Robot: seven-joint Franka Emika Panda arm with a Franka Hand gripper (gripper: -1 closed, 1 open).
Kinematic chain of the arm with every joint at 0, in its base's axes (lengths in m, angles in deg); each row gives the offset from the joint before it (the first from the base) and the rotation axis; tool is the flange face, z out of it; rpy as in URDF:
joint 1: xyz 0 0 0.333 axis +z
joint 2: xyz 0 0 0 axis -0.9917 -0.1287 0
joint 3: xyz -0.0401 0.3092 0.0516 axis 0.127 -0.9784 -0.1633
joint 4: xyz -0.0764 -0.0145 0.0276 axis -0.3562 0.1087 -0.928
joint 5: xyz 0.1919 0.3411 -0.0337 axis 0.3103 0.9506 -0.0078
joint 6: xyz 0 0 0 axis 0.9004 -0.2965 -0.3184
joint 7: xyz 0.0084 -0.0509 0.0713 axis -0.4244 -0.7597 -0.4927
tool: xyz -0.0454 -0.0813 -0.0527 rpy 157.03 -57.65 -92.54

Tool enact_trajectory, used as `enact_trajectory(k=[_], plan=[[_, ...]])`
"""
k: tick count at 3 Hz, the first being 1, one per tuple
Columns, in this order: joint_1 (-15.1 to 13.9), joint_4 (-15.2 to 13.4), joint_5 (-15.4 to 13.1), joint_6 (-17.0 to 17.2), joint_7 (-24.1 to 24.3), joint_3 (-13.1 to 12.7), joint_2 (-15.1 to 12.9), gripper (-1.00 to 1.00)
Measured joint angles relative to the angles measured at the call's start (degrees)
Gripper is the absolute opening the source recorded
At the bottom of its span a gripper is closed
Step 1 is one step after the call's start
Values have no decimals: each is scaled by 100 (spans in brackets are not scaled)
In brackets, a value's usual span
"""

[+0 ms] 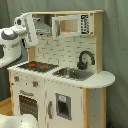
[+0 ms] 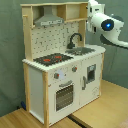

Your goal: Play with the kitchen

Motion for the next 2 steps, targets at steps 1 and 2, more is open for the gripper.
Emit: enact_trajectory(k=[1,2], plan=[[115,114,0,391,8,-319,352,100],[316,98,-1,915,6,-342,665,100]])
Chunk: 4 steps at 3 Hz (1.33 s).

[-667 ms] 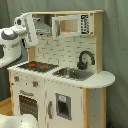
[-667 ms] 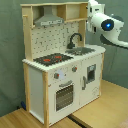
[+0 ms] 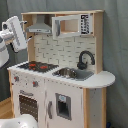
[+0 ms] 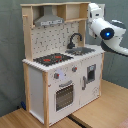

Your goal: Play with the kitchen

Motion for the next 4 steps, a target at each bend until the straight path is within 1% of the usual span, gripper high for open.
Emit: enact_trajectory(k=[1,2,3,4], plan=[[144,-50,-6,581,-19,11,275,100],[261,-145,-6,1175,-67,80,486,100],[408,-268,-6,1698,-75,256,640,100],[537,-540,-16,2148,-76,541,727,100]])
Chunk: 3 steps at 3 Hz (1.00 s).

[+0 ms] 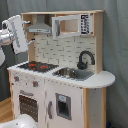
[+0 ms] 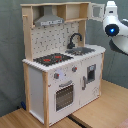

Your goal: Play with the kitchen

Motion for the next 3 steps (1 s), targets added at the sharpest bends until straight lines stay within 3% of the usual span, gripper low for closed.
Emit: enact_trajectory(k=[1,2,3], plan=[[-1,-212,-79,144,-26,532,74,100],[-3,-645,-158,133,-48,898,73,100],[-51,-916,-279,77,-165,1093,-14,100]])
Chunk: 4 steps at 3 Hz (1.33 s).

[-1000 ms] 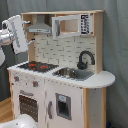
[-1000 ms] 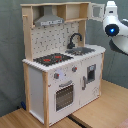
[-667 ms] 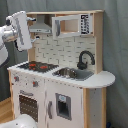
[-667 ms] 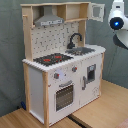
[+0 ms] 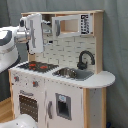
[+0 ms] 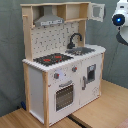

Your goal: Play with the kitchen

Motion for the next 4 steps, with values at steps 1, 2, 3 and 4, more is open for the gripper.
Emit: enact_trajectory(k=[1,2,3,4], plan=[[-12,0,-5,-24,-5,4,-16,-100],[-123,1,-39,-295,-72,33,-130,-100],[-338,7,-47,-815,-307,141,-217,-100],[-492,8,-47,-1338,-584,261,-279,-100]])
